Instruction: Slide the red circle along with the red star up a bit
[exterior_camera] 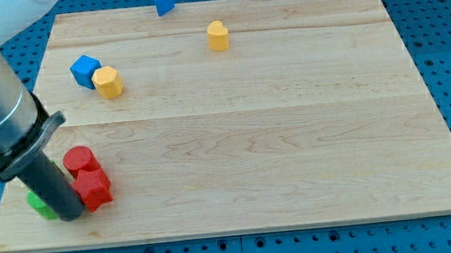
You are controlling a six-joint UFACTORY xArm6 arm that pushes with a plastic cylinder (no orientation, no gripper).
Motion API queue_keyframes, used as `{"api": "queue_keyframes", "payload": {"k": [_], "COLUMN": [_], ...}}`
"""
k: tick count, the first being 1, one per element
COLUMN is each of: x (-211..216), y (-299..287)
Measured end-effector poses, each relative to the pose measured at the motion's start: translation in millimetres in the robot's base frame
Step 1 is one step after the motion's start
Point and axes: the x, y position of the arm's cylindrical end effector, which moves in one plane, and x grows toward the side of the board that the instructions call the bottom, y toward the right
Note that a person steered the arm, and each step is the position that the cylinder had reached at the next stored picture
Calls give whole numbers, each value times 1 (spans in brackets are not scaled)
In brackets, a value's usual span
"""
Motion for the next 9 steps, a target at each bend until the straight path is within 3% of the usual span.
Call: {"api": "queue_keyframes", "payload": {"k": [1, 2, 4, 9], "x": [-15, -4, 11, -89], "y": [0, -6, 41, -43]}}
